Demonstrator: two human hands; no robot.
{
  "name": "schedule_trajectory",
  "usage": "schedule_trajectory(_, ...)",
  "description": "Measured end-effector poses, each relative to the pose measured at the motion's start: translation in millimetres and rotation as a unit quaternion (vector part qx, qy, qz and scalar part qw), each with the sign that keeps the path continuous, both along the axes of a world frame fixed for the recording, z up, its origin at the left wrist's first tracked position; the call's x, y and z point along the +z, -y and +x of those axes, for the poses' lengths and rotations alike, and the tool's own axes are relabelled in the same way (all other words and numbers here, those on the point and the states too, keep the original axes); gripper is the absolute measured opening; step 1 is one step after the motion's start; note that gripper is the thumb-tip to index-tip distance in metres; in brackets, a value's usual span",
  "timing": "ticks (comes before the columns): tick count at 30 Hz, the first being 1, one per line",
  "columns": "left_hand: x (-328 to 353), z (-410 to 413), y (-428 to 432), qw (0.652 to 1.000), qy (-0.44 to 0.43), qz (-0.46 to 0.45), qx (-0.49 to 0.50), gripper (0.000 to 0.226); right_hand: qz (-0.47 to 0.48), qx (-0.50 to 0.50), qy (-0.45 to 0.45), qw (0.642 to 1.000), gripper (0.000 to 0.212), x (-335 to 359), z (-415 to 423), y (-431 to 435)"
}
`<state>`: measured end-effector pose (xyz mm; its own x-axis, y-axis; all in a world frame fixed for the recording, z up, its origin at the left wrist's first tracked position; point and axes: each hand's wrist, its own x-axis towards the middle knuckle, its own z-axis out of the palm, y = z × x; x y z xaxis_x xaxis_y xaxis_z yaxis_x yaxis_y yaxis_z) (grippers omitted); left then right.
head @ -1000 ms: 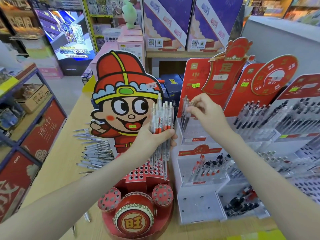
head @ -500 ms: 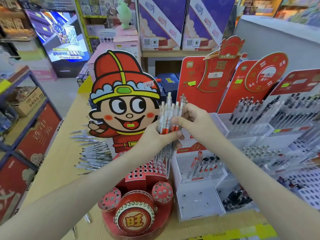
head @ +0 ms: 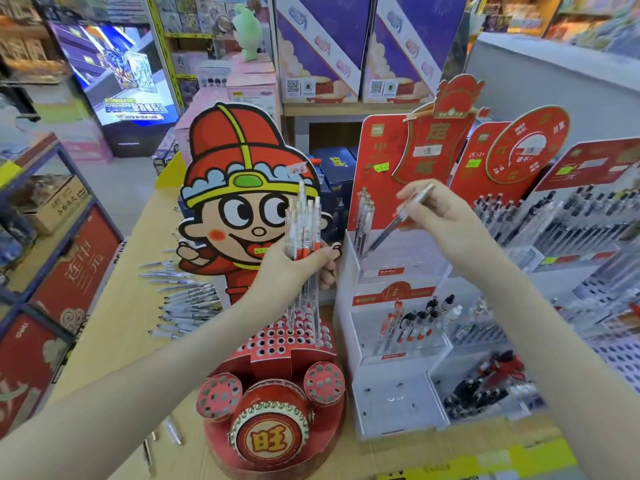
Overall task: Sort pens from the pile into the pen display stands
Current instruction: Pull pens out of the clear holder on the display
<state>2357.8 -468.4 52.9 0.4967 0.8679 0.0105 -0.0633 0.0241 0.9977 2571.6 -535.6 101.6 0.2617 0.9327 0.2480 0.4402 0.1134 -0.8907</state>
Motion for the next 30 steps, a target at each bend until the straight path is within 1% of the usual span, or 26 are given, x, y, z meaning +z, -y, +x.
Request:
schedule_trajectory(2, -1.4, -0.7, -0.3, 1.0, 0.007, -0.009, -0.002, 0.005, -0.006, -0.008, 0.06, 0.998, 0.015, -4.0, -3.7, -4.1)
schedule_trajectory(7, -1.3, -1.0, 0.3, 1.0, 0.01, -0.021, -0.002, 0.005, -0.032, 0.01, 0.139, 0.99, 0.013, -9.7, -11.2, -13.0)
schedule_trajectory(10, -1.1, -2.0, 0.3, 1.0, 0.01, -0.021, 0.001, 0.005, -0.052, 0.021, 0.124, 0.991, 0.015, -14.6, -13.8, -16.9)
schedule_trajectory(13, -0.9, -1.7, 2.0, 0.999, 0.021, -0.028, 0.0, 0.004, -0.052, 0.008, 0.115, 0.992, 0.013, -22.0, -14.5, -19.7)
schedule_trajectory(16, 0.3, 0.6, 5.1, 0.998, 0.034, -0.048, 0.001, 0.005, -0.055, -0.006, 0.172, 0.984, 0.01, -26.3, -15.0, -21.7)
schedule_trajectory(18, 1.6, 2.2, 6.7, 0.997, 0.045, -0.056, -0.005, 0.005, -0.051, -0.017, 0.178, 0.983, 0.011, -28.0, -17.7, -20.9)
schedule_trajectory(20, 2.6, 3.1, 8.1, 0.997, 0.056, -0.061, -0.005, 0.006, -0.023, -0.059, 0.166, 0.984, 0.017, -27.0, -24.0, -15.0)
schedule_trajectory(22, 5.1, 4.5, 10.5, 0.996, 0.069, -0.063, 0.002, 0.007, 0.011, -0.092, 0.129, 0.987, 0.031, -24.7, -35.4, -3.8)
schedule_trajectory(23, 5.6, 6.3, 11.8, 0.995, 0.077, -0.064, 0.006, 0.007, 0.006, -0.076, 0.099, 0.992, 0.037, -23.8, -43.3, 2.7)
schedule_trajectory(25, 9.1, 11.3, 15.0, 0.992, 0.098, -0.083, 0.013, 0.005, -0.063, 0.025, 0.044, 0.997, 0.046, -25.2, -61.3, 13.4)
schedule_trajectory(27, 12.1, 17.8, 18.3, 0.988, 0.116, -0.101, 0.025, 0.006, -0.133, 0.123, 0.024, 0.983, 0.053, -32.1, -73.0, 19.2)
schedule_trajectory(28, 13.6, 20.4, 20.0, 0.987, 0.122, -0.104, 0.031, 0.007, -0.142, 0.143, 0.012, 0.979, 0.055, -35.3, -73.6, 20.1)
schedule_trajectory(30, 15.9, 24.2, 22.4, 0.985, 0.135, -0.103, 0.037, 0.008, -0.142, 0.143, -0.024, 0.979, 0.056, -35.3, -68.8, 21.1)
